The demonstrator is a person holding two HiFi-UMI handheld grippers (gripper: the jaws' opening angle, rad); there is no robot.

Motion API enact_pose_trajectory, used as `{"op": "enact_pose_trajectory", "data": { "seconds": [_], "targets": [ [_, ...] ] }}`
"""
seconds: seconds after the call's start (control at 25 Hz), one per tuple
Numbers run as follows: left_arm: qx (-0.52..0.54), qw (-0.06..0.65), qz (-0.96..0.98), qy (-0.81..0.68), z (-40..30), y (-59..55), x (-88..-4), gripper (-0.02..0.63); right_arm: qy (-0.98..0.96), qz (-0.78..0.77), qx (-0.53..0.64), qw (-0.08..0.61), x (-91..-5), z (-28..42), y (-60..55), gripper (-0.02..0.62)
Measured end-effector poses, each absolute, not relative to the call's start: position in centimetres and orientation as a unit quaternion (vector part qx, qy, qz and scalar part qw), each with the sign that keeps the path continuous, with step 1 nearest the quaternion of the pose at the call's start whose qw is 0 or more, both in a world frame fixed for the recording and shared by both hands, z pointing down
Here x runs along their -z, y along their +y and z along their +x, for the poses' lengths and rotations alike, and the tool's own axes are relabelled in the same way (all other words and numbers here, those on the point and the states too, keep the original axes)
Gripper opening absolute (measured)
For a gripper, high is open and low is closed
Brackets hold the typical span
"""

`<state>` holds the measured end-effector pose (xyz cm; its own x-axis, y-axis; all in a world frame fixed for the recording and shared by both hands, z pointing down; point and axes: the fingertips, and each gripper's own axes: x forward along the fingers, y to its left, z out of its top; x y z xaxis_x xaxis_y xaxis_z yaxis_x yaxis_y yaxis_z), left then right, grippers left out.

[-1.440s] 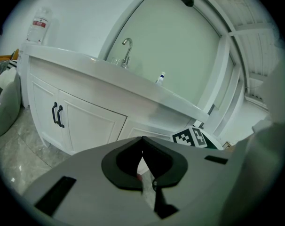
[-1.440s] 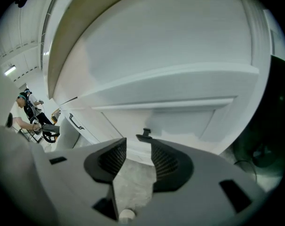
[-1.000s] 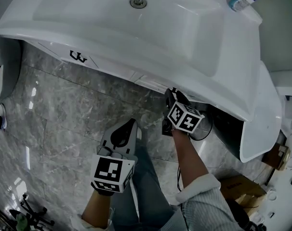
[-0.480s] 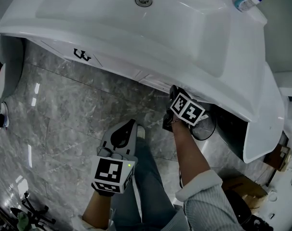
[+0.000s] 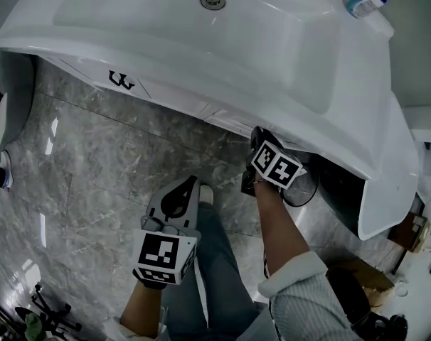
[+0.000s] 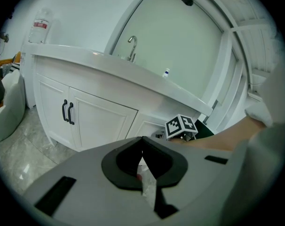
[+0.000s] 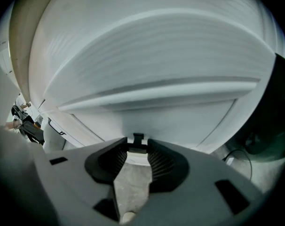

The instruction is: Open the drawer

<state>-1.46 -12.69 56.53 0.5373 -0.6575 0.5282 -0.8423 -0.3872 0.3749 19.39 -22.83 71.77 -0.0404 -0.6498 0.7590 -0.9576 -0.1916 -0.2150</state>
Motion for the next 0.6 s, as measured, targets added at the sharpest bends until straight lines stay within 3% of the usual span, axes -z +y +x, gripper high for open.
{"op": "enact_pose_trajectory", "data": {
  "seconds": [0.6],
  "targets": [
    [-0.149,0.317,0.820,-0.453,-1.1,-12.7,-56.7,0.017,-0.659,0.618,-0.340,0.263,-71.3,17.7,-20.2,0.133]
  ]
}}
